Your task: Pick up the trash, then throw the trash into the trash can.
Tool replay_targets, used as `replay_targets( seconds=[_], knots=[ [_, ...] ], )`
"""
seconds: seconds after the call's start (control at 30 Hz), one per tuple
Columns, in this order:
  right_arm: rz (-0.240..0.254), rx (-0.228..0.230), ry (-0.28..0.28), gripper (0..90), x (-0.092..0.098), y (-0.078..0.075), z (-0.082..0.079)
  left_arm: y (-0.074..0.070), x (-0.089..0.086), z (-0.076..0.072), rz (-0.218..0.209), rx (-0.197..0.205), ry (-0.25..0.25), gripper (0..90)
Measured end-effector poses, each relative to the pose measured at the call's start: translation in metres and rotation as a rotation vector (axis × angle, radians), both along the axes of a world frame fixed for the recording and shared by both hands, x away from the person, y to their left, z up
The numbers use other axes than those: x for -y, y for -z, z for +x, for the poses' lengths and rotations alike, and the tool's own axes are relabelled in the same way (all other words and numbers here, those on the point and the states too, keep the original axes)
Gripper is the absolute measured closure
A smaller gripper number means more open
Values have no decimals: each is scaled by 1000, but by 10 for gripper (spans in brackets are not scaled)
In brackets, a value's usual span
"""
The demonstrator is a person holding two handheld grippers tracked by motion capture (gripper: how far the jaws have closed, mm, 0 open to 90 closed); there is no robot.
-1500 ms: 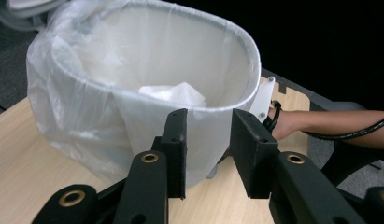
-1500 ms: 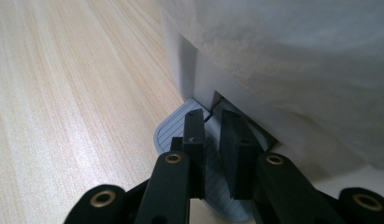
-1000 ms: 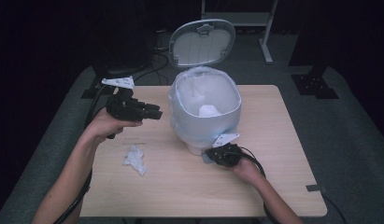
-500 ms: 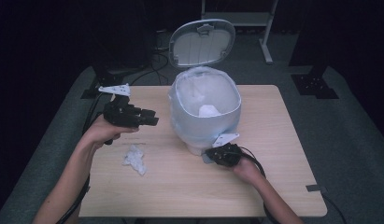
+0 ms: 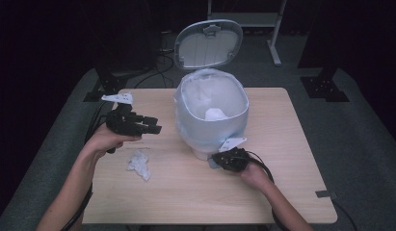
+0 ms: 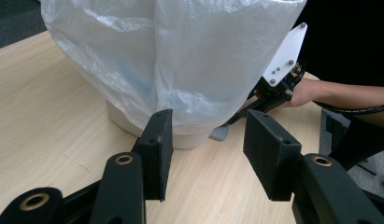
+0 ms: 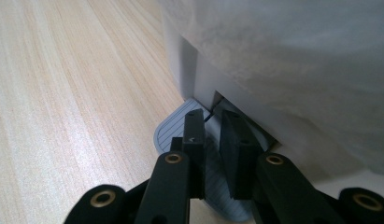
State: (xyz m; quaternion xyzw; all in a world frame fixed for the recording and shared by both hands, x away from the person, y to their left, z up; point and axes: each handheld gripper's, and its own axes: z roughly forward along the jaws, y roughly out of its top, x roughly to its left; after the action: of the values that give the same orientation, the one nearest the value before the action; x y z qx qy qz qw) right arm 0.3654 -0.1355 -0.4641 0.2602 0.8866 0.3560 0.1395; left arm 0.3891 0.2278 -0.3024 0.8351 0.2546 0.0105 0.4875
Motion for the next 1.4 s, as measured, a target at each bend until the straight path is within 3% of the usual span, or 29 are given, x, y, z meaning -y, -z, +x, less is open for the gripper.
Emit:
replay_targets(
  seconds=[0.3, 1.0, 1.4],
  knots=[
    [6, -3, 0, 797, -1, 0, 0, 4, -12, -4, -5, 6, -12, 508],
    [-1, -6, 13, 797, -2, -1, -1, 46, -46, -10, 3, -25, -83, 487],
    [-5, -3, 16, 797, -2, -1, -2, 57, -56, -16, 24, -19, -117, 454]
  ],
)
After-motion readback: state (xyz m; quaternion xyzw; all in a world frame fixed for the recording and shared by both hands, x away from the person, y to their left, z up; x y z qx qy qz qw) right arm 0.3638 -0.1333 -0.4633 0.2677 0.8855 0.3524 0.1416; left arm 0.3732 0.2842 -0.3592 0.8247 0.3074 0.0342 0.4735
